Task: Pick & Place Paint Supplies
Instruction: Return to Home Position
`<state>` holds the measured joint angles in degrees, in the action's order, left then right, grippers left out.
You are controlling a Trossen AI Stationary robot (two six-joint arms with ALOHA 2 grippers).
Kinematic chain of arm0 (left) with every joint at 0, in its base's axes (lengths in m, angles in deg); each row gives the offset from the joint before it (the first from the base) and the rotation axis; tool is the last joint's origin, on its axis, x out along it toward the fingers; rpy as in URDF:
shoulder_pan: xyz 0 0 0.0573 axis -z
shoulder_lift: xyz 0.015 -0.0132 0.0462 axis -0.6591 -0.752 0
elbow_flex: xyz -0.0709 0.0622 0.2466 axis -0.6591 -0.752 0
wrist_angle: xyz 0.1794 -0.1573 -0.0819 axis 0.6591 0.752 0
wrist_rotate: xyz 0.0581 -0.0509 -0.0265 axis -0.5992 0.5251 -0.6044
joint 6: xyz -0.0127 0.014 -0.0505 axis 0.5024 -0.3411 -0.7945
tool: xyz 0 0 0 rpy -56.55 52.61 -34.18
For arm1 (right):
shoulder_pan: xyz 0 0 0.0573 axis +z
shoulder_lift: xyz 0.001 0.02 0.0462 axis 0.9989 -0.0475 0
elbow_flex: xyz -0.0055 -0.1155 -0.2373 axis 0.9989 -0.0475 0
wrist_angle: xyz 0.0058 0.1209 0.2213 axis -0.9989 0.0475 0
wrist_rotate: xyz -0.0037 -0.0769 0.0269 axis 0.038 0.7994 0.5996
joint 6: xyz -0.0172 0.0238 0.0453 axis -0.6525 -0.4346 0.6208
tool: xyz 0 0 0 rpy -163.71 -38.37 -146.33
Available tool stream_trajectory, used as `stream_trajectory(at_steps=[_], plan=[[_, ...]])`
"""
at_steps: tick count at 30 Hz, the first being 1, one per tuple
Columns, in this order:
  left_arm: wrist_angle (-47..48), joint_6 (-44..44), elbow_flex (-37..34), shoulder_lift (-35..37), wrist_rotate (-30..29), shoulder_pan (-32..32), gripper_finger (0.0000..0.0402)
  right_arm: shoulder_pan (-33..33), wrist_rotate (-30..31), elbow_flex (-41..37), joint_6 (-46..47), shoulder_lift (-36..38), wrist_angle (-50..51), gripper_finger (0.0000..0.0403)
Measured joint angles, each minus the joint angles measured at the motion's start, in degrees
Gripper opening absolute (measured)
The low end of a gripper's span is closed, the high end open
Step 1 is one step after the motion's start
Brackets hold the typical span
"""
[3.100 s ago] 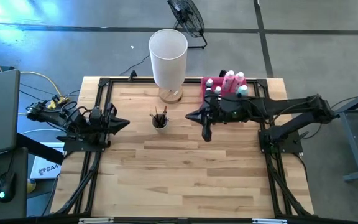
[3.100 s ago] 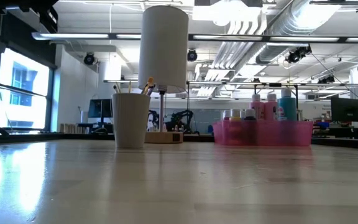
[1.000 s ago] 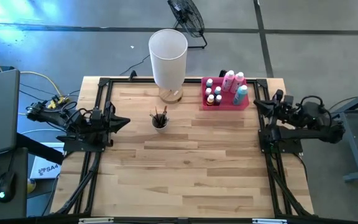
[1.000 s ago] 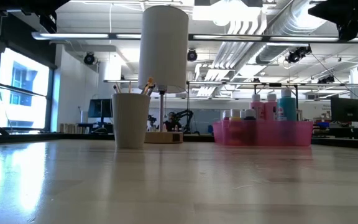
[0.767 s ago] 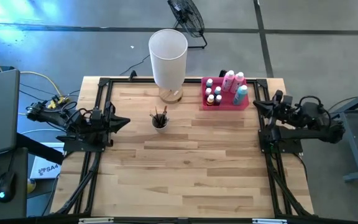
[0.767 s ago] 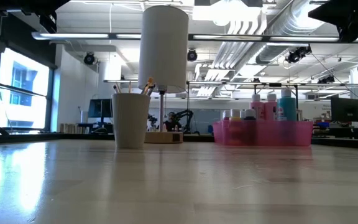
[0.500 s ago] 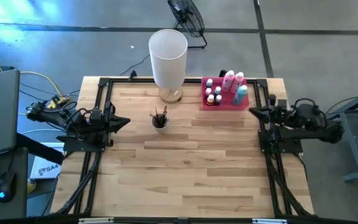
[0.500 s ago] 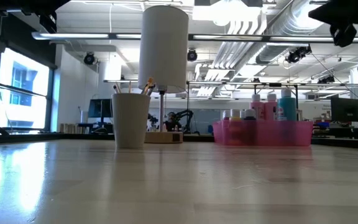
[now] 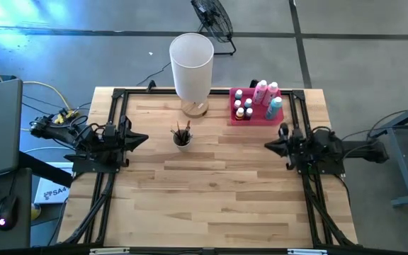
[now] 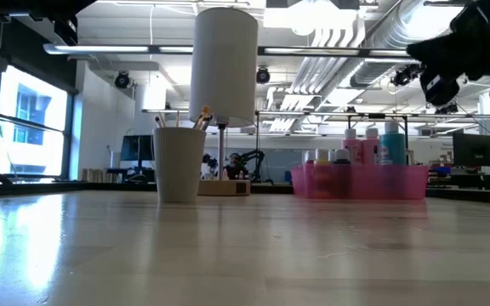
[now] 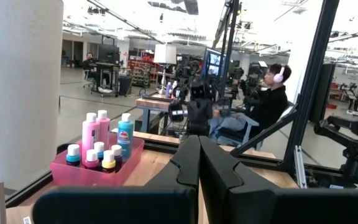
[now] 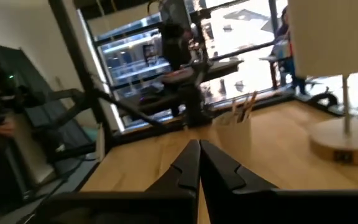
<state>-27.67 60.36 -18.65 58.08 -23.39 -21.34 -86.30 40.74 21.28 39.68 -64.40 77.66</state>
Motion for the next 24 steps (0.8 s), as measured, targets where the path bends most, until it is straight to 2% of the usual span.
stream_trajectory(at_steps=[5,11,17,24], plan=[[0.0,0.0,0.0,0.0,-0.01,0.01,0.0,-0.02,-5.75,-4.31,1.01,0.0,-4.36,0.0002],[0.02,-0.02,0.0,0.0,-0.01,0.01,0.0,-0.02,-9.32,-4.31,0.53,-0.02,-1.68,0.0002],[0.22,0.0,0.0,0.0,-0.01,0.01,0.0,-0.02,-8.82,-4.33,-2.71,-0.37,-0.74,0.0002],[0.71,-0.02,0.0,0.0,0.12,0.01,0.0,-0.02,-1.98,-4.35,-0.88,-0.49,0.63,0.0002]])
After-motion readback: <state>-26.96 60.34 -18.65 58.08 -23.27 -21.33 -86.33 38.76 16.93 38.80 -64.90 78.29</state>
